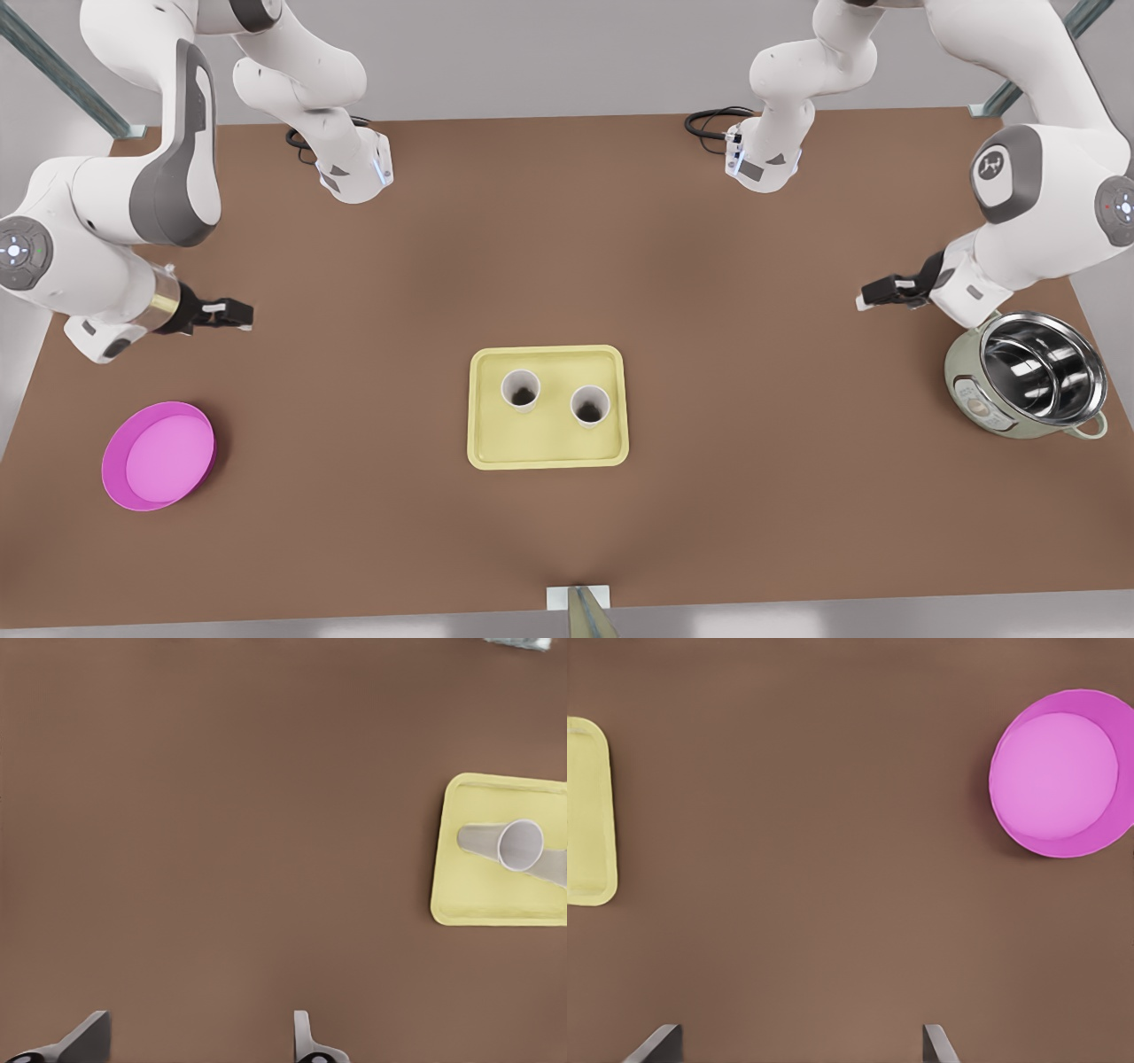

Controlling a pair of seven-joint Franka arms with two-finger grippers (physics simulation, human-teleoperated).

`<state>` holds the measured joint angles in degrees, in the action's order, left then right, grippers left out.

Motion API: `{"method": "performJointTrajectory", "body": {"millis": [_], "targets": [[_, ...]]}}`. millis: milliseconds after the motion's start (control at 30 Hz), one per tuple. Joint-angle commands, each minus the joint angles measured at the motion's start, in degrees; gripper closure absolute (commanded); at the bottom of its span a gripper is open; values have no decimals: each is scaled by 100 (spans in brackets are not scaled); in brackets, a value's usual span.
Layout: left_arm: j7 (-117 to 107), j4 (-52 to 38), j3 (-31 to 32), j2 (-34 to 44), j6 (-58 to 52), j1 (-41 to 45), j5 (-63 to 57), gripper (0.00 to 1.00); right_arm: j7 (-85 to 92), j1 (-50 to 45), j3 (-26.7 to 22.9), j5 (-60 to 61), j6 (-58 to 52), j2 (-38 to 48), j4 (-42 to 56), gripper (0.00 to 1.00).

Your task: Use the left arm to pick up the white IKEA cup from the tray and place it on the middle-left position; use the right arm to pick up the white IKEA cup from the tray and place it on the middle-right position

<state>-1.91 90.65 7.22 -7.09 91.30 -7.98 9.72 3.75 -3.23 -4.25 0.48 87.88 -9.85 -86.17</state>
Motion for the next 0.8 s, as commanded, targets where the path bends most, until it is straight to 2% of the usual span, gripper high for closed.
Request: {"method": "performJointTrajectory", "body": {"millis": [0, 200, 333, 400, 467, 600, 700, 767], "targets": [[-213, 67, 7, 33, 907, 155, -189, 0, 390, -10, 3, 5, 696, 1, -5, 0], [-170, 173, -19, -204, 837, 262, -269, 0, 21, -494, 20, 13, 1188, -430, -31, 0], [-1355, 94, -10, -916, 2058, 1694, -365, 0, -251, -731, 117, 356, 1408, -851, -49, 0], [-2393, 94, -10, -1189, 2287, 2450, -1148, 0, -700, -1074, 117, 356, 1452, -1045, -40, 0], [-2577, 76, -10, -1329, 2393, 2679, -1244, 0, -1034, -1399, 117, 356, 1689, -1221, -40, 0], [-3421, -837, -10, -2436, 2876, 3118, -1596, 0, -1789, -1935, 117, 435, 1829, -1458, -5, 0], [-4204, -995, -10, -2929, 3473, 3443, -1860, 0, -2238, -2365, 108, 435, 2190, -1756, 4, 0], [-4511, -1585, -19, -3351, 3491, 3680, -1860, 0, -2379, -2384, 108, 435, 2436, -1906, 21, 0]]}}
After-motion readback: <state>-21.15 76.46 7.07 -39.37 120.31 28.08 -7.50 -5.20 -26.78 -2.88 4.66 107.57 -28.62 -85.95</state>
